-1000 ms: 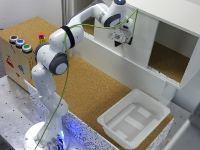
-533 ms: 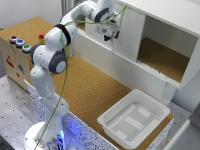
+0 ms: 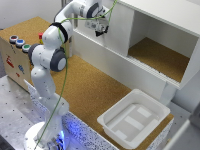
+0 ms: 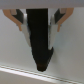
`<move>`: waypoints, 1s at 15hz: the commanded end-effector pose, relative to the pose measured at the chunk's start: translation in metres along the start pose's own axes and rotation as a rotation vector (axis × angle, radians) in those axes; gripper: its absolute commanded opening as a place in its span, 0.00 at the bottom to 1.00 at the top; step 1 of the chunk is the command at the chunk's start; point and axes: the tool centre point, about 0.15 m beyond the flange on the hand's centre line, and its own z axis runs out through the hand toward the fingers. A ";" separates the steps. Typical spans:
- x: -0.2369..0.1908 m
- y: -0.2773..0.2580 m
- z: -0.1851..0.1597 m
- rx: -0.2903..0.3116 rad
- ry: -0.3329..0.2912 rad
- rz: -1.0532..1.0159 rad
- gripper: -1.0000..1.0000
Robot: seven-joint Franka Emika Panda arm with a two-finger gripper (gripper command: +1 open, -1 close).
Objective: Push the door to the left
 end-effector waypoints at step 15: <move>-0.105 -0.037 -0.030 -0.096 -0.126 0.059 1.00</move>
